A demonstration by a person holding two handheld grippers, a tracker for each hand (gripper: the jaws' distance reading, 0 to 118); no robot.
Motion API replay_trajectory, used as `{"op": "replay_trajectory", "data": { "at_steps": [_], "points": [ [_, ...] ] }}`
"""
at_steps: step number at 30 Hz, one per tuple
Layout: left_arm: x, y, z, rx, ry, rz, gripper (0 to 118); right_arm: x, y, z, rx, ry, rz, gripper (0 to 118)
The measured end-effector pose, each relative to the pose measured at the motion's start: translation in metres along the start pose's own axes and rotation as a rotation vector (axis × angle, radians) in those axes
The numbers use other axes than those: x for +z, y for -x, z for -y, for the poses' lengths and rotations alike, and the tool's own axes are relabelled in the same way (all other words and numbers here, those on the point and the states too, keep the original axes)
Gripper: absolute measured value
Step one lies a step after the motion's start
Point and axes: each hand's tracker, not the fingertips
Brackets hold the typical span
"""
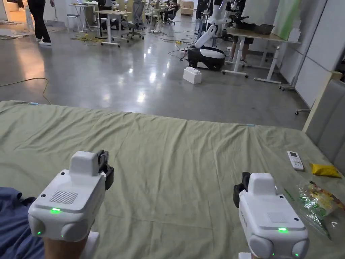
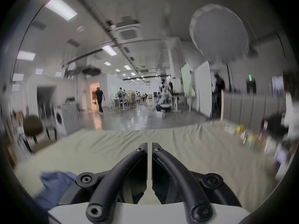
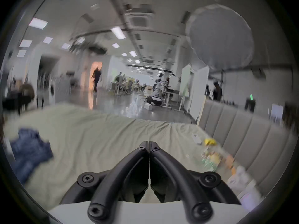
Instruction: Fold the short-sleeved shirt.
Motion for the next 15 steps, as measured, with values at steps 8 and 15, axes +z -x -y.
{"op": "replay_trajectory", "data": {
  "at_steps": [8, 15],
  "points": [
    [0.004, 0.002, -0.007, 0.193, -0.038, -0.038, 5, 0.007, 0.007, 0.001, -0.106, -0.021, 0.038, 1],
    [0.013, 0.014, 0.002, -0.024, 0.060, -0.070, 5, 0.010, 0.015, 0.001, -0.026, -0.027, 0.009, 1]
  ]
}}
